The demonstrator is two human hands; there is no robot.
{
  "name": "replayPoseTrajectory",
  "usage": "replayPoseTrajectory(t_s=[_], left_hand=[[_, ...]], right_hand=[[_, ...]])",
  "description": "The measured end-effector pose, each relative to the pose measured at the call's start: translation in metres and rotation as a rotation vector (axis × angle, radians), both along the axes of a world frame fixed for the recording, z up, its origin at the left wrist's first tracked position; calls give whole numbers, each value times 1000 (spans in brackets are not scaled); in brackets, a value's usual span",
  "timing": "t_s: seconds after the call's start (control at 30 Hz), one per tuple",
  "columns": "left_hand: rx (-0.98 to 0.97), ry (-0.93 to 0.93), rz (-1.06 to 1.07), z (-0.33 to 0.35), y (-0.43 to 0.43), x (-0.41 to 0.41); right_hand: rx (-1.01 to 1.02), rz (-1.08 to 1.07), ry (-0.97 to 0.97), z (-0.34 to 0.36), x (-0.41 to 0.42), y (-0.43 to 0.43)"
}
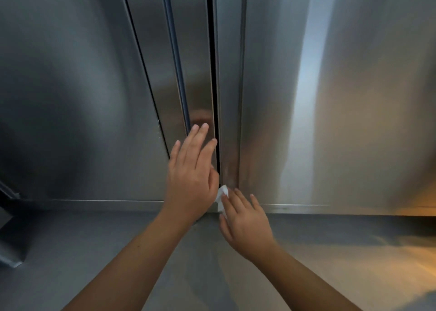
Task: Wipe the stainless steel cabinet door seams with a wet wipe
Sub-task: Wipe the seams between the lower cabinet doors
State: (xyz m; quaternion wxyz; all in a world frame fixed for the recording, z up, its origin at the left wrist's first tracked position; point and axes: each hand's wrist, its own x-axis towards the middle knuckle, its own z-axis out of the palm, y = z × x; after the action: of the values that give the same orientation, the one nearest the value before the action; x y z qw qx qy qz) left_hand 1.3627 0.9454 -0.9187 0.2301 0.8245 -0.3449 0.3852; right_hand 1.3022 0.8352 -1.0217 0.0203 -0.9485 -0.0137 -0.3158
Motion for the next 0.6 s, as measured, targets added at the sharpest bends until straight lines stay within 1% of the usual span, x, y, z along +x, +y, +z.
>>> replayPoseTrajectory(t_s=[0.13, 0.27, 0.43, 0.6], left_hand=[[9, -6, -60, 13, -13, -6], [42, 3, -67, 23, -22, -10], [94, -62, -97, 27, -32, -17], [139, -40, -70, 46, -42, -25]], right_hand=[[36, 62, -31, 30, -13, -15], [66, 36, -61, 58, -23, -36], [4, -27, -122, 93, -38, -57], [-52, -101, -123, 132, -40, -73]])
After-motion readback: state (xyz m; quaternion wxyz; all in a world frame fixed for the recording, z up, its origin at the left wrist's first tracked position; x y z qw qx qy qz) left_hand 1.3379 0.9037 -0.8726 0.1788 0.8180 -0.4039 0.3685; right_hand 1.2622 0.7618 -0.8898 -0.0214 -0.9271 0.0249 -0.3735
